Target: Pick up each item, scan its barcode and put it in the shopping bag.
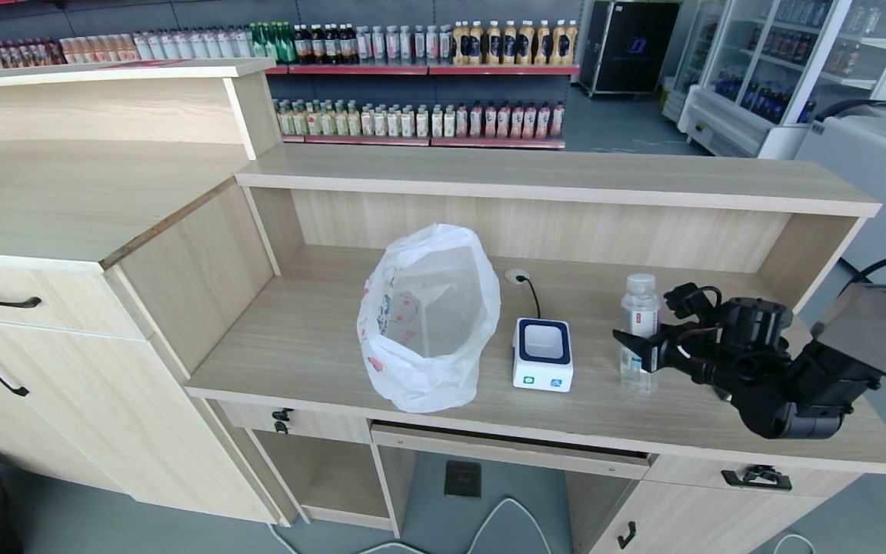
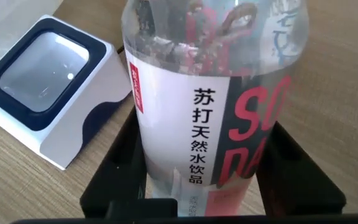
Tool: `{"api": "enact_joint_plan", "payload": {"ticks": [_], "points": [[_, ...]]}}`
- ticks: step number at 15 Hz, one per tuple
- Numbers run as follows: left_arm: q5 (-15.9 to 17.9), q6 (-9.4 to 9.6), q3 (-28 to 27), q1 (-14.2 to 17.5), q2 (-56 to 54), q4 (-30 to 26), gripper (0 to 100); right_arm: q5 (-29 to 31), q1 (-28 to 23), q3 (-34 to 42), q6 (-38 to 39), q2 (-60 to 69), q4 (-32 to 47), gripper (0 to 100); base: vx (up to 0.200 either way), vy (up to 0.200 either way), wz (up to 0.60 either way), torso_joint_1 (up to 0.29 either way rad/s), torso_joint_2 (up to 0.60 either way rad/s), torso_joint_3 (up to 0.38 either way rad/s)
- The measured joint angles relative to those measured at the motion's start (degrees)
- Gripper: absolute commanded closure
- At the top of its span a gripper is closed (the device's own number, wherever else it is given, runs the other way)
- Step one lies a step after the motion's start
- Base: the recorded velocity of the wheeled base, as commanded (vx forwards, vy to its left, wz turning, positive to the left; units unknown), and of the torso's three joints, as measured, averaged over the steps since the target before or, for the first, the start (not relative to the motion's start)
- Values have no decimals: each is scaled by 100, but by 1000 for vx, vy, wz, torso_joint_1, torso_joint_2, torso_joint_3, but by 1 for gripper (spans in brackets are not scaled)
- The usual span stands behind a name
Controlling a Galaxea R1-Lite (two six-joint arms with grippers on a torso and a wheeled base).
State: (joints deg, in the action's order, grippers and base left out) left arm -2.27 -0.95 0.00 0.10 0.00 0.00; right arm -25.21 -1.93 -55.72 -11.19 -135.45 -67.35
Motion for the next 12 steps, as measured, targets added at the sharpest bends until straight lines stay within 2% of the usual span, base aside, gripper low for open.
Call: {"api": "enact_joint_plan", "payload": {"ticks": [3,7,9,12], "points": [[4,0,0,-5,0,0,0,-24,0,101,339,223,43,100,0,0,0,0,0,0],[4,0,0,-5,0,0,0,-791,2,438,1442,984,71,100,0,0,0,0,0,0],[2,0,0,-2,0,0,0,-1484,0,547,2344,1690,121,100,0,0,0,0,0,0],[4,0,0,0,0,0,0,-2767,17,581,4272,3071,33,100,0,0,0,0,0,0]]}}
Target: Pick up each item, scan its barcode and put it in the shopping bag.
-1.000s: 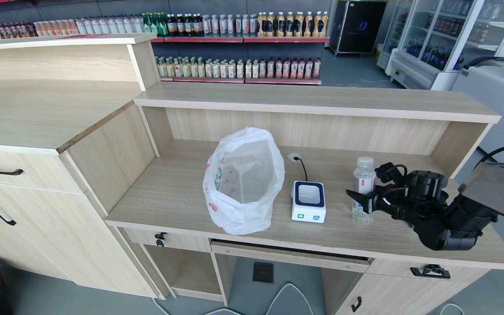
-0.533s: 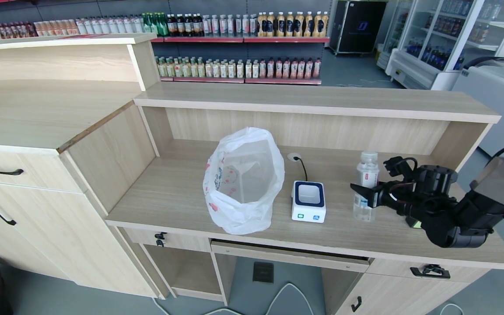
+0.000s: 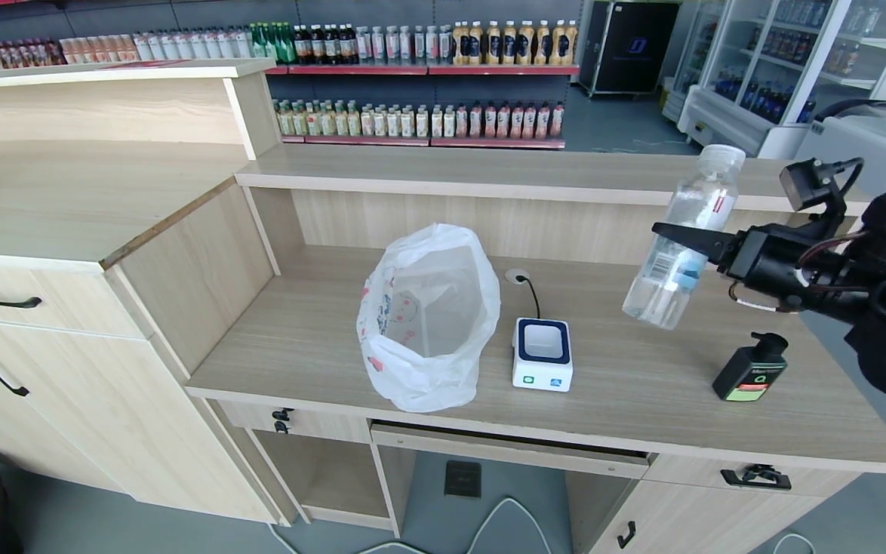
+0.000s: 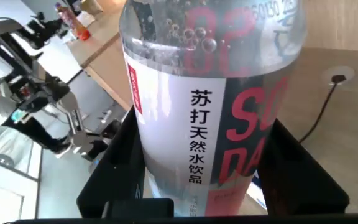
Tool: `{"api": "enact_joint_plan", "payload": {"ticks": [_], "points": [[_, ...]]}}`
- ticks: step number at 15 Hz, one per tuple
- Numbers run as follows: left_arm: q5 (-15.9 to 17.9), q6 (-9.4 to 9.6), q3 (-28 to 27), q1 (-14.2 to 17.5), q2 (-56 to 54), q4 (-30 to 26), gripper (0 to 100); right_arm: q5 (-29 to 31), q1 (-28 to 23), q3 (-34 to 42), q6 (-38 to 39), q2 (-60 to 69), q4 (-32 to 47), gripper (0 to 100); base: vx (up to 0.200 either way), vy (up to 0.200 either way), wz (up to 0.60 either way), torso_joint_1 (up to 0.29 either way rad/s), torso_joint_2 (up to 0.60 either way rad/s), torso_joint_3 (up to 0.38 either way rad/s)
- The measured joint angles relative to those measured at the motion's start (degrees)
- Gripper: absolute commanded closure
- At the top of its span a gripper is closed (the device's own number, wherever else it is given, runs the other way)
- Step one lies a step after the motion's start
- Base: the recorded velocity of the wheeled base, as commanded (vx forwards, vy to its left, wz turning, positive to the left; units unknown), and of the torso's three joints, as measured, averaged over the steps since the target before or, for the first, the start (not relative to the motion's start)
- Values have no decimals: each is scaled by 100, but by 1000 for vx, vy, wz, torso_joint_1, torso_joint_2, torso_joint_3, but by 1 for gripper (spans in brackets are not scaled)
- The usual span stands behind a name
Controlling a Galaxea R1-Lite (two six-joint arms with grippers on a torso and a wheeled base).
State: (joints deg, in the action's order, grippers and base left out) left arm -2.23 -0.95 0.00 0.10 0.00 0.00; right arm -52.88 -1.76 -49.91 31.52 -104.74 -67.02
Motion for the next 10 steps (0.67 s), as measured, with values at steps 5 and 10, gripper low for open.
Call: {"api": "enact_joint_plan", "payload": {"ticks": [5,10], "points": [[-4,0,0,-5,0,0,0,-1005,790,52,2255,1576,-1175,100,0,0,0,0,0,0],[-4,0,0,0,0,0,0,-1335,1890,112,2793,1851,-1525,100,0,0,0,0,0,0]]}}
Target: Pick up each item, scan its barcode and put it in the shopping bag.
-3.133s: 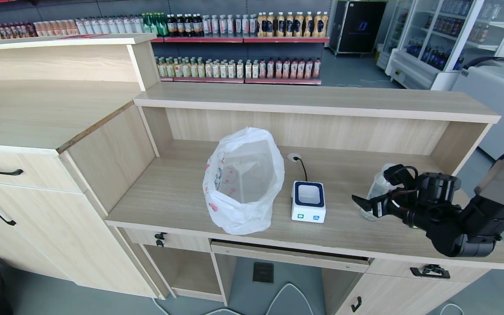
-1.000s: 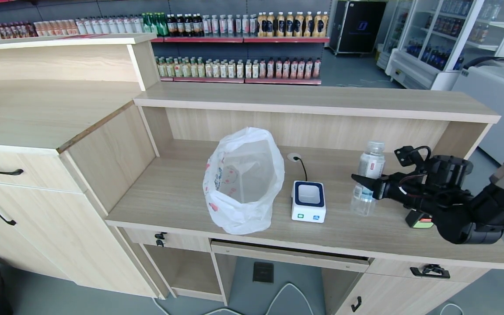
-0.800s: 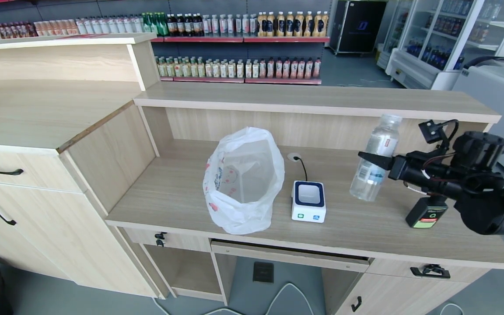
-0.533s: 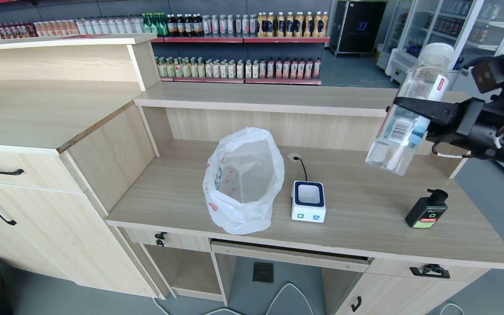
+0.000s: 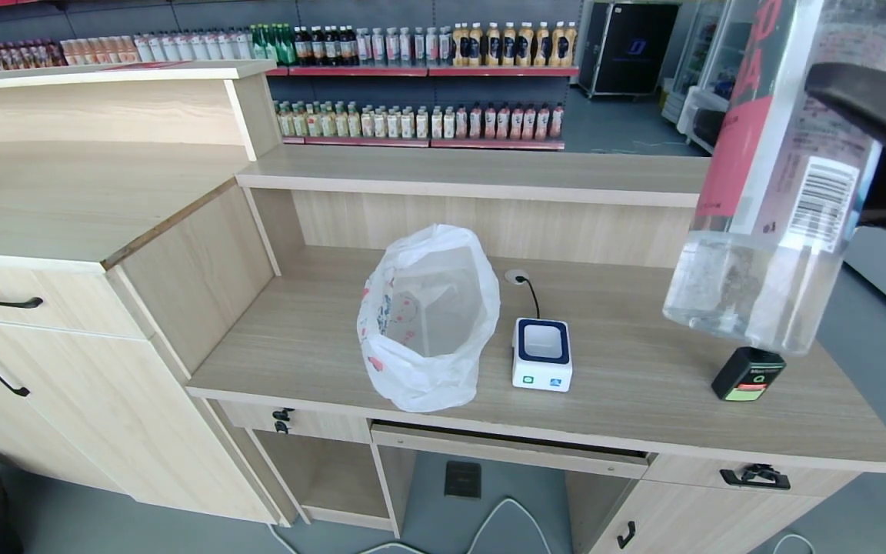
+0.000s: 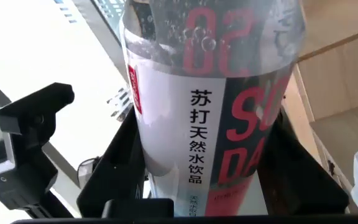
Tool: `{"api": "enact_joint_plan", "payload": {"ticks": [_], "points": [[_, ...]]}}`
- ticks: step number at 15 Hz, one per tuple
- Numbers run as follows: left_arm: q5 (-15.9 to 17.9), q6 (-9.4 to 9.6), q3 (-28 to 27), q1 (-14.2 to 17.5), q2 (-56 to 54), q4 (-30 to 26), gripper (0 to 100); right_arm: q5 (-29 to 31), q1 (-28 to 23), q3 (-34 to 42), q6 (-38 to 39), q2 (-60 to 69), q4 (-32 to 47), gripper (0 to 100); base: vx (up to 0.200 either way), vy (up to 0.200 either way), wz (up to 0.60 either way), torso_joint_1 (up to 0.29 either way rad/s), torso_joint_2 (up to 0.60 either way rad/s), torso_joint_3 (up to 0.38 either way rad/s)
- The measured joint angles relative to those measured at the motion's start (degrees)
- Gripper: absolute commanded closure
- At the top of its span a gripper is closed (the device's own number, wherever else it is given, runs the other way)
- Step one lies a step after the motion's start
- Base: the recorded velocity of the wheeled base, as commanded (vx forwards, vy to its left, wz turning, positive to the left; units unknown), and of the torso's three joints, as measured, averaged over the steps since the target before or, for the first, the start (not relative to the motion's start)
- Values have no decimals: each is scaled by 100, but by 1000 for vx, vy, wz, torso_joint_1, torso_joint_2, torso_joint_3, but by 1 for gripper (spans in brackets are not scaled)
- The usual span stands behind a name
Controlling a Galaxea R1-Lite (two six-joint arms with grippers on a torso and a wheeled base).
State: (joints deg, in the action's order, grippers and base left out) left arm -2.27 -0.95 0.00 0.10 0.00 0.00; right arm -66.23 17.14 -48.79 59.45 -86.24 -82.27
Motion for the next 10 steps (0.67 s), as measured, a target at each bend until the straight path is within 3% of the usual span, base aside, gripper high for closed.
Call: {"api": "enact_joint_plan", "payload": {"ticks": [3,10], "points": [[2,0,0,-5,0,0,0,-290,407,66,90,99,6,100,0,0,0,0,0,0],[2,0,0,-2,0,0,0,-591,733,551,101,611,84,100,0,0,0,0,0,0]]}}
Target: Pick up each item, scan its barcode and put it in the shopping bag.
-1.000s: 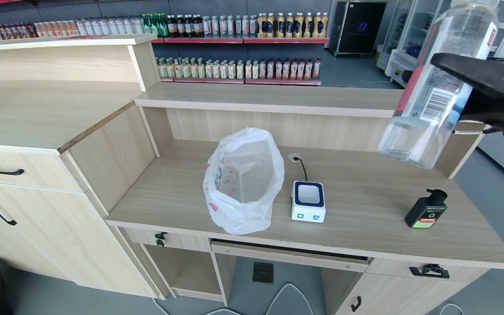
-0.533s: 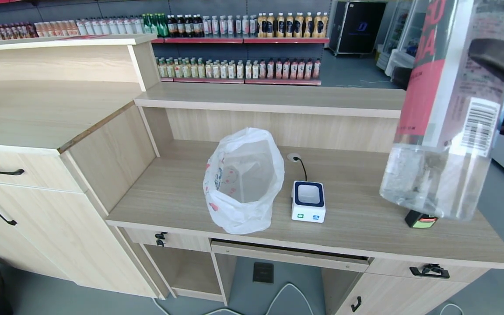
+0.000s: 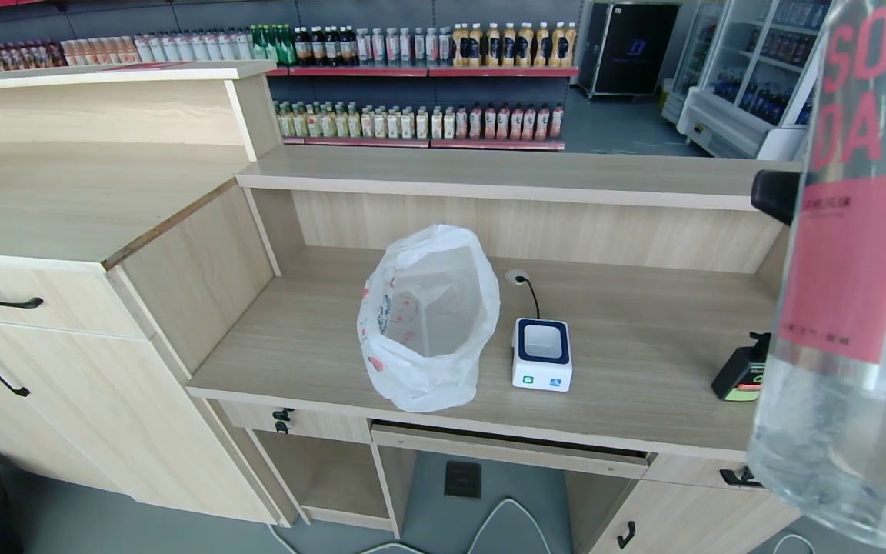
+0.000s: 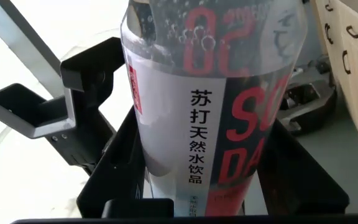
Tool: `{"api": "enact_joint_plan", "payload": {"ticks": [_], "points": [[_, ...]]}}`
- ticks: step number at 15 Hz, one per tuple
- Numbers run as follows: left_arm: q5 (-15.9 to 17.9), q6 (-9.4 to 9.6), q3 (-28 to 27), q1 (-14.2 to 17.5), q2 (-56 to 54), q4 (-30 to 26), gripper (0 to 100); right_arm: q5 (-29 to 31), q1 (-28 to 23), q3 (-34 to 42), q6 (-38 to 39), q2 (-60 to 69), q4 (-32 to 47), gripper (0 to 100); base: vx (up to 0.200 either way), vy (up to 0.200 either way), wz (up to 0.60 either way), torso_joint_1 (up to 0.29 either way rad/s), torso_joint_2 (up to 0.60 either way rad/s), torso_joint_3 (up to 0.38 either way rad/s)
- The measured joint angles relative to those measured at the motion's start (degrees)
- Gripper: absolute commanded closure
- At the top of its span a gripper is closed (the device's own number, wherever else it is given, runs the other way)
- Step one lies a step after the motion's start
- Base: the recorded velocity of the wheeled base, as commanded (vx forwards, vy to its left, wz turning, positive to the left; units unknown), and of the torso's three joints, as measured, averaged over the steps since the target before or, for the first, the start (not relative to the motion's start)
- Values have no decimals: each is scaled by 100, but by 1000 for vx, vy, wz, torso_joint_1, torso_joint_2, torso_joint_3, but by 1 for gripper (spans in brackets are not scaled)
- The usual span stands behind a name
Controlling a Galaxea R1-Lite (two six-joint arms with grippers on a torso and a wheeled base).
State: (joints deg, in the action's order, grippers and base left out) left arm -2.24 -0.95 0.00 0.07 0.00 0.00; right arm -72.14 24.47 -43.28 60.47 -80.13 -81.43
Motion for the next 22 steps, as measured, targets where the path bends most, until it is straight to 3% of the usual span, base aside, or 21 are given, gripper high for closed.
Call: {"api": "enact_joint_plan", "payload": {"ticks": [15,17,19,22], "points": [[1,0,0,2,0,0,0,16,22,265,-41,424,72,100,0,0,0,0,0,0],[-2,0,0,2,0,0,0,16,-217,340,-129,474,69,100,0,0,0,0,0,0],[1,0,0,-2,0,0,0,27,-744,422,-597,488,219,100,0,0,0,0,0,0],[0,0,0,-2,0,0,0,84,-1896,599,-2982,428,1292,100,0,0,0,0,0,0]]}}
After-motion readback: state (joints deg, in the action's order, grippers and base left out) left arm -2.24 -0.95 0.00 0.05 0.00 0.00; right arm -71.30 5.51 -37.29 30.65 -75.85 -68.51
